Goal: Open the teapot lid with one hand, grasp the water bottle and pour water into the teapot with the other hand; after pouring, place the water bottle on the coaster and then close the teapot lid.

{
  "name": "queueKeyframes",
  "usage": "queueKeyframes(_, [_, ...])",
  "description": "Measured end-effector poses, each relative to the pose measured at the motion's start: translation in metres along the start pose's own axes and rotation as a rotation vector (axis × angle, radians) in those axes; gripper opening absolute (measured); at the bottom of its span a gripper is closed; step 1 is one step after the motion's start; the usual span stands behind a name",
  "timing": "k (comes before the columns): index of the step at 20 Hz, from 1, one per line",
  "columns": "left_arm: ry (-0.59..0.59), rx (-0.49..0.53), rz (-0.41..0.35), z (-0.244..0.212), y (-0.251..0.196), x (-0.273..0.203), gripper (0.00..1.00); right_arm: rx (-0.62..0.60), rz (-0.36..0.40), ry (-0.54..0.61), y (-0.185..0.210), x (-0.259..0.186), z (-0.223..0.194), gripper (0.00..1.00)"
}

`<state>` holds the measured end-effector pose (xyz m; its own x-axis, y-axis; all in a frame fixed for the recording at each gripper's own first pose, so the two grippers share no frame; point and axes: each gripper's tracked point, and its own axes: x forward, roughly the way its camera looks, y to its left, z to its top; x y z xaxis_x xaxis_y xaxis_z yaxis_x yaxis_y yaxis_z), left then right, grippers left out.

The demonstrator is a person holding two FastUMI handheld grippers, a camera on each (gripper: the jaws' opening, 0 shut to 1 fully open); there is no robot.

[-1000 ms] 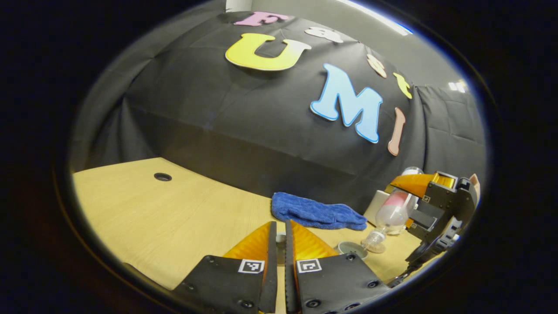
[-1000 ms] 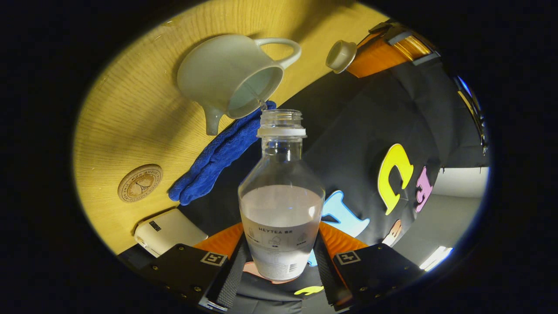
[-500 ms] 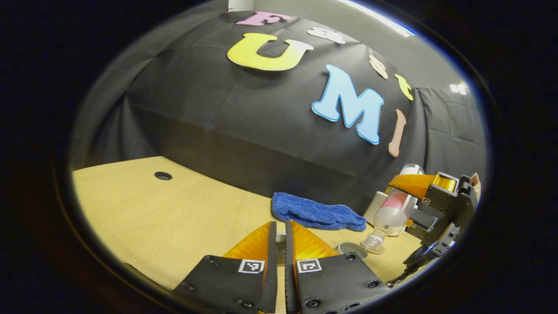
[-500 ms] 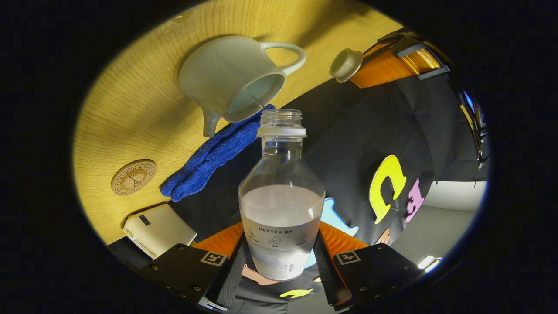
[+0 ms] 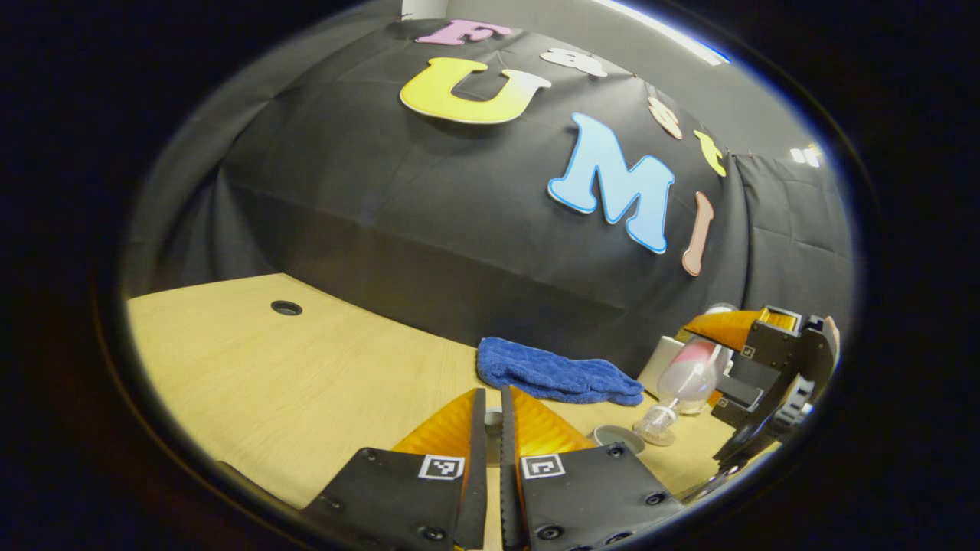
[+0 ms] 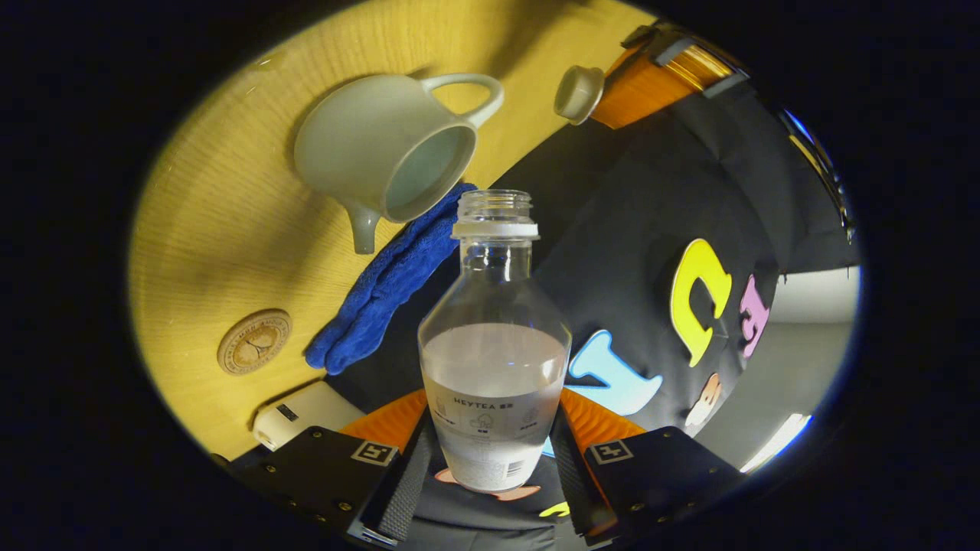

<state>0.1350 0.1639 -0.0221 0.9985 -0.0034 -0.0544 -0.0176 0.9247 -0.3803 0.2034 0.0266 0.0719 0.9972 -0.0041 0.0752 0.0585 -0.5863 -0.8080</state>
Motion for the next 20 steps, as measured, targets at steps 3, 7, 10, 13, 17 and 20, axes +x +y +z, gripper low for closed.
queueKeyframes(3, [0.001,0.001,0.000,0.001,0.000,0.000,0.15,0.157,0.062,0.009,0.014,0.001,-0.001,0.76])
queueKeyframes(7, [0.004,0.006,0.000,0.000,0.000,0.000,0.15,0.401,0.132,0.035,0.035,-0.006,-0.010,0.76])
queueKeyframes(10, [0.005,0.007,0.000,0.000,0.000,0.000,0.15,0.537,0.147,0.065,0.051,-0.008,-0.018,0.76])
queueKeyframes(13, [0.005,0.007,0.000,0.000,0.000,0.000,0.15,0.689,0.187,0.083,0.069,-0.010,-0.022,0.76])
queueKeyframes(17, [0.010,0.018,0.002,0.000,0.001,0.000,0.15,0.868,0.225,0.107,0.082,-0.011,-0.031,0.76])
queueKeyframes(20, [0.011,0.025,0.000,-0.001,0.000,0.000,0.15,1.045,0.271,0.121,0.089,-0.009,-0.034,0.76])
